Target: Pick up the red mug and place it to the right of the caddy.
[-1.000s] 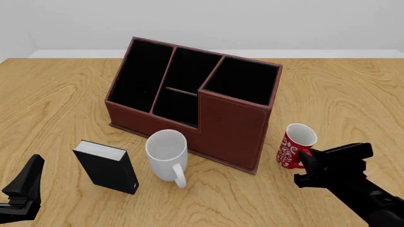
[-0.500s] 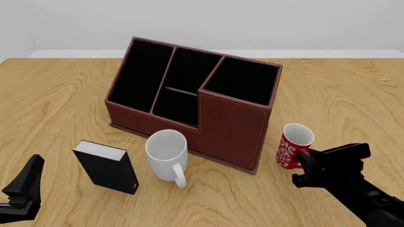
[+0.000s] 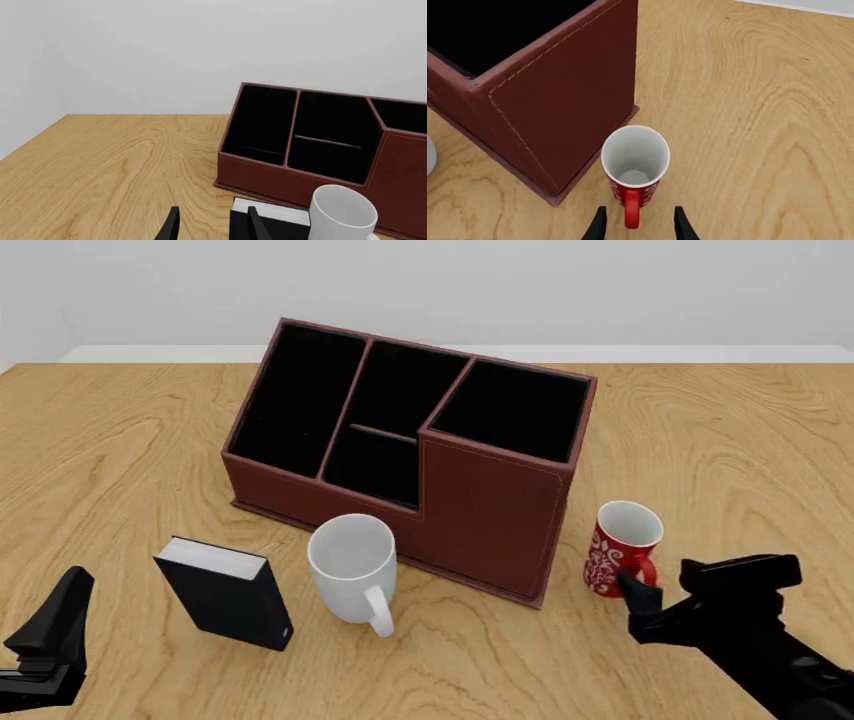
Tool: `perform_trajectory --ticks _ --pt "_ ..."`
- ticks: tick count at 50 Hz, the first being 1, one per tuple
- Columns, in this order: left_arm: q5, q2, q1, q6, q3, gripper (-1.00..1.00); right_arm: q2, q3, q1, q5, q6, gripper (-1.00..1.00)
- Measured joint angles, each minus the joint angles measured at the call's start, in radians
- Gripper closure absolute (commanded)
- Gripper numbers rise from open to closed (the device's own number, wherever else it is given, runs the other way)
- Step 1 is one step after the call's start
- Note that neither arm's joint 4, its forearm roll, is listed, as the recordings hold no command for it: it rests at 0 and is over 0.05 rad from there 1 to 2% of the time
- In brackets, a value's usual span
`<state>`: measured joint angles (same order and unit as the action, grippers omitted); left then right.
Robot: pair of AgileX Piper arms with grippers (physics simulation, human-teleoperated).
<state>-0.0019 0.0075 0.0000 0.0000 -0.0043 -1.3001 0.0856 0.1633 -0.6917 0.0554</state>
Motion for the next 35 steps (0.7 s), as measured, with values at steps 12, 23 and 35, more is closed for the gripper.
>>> perform_trajectory --ticks 12,23,35 --pt "0.000 0.000 0.000 0.000 0.000 -1.00 0.187 -0.037 -0.004 0.137 -0.011 -1.00" --pt "0.000 0.000 0.000 0.000 0.000 -1.00 0.628 -0.055 0.004 0.525 -0.017 -1.00" --pt "0.000 0.000 0.000 0.000 0.000 -1.00 1.096 0.036 0.022 1.010 -0.017 -1.00"
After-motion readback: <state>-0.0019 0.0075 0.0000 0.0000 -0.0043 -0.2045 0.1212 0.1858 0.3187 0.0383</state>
